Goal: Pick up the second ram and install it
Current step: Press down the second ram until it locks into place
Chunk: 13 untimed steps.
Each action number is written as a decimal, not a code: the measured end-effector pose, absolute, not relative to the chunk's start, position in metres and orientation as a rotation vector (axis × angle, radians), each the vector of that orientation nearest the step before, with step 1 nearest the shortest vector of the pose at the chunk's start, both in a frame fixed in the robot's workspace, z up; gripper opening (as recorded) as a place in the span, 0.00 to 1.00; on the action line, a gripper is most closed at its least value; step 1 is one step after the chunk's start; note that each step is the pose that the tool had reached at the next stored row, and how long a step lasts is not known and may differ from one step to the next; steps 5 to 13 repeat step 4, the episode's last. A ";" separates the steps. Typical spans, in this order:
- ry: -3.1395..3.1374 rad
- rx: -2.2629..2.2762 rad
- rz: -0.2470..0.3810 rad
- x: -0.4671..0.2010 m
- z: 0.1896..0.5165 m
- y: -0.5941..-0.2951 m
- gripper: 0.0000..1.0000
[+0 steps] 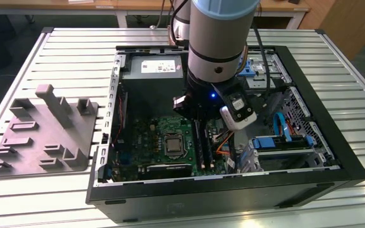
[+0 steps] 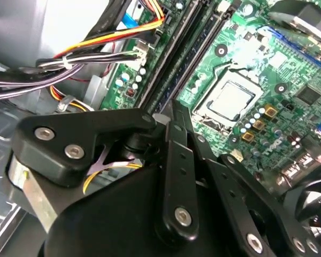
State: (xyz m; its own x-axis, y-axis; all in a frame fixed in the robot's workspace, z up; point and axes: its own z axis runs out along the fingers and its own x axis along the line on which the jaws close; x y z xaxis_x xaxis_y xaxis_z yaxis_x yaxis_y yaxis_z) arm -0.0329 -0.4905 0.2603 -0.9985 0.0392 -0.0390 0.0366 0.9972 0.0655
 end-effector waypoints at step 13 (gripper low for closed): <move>3.099 0.059 0.100 -0.033 0.261 -0.490 0.10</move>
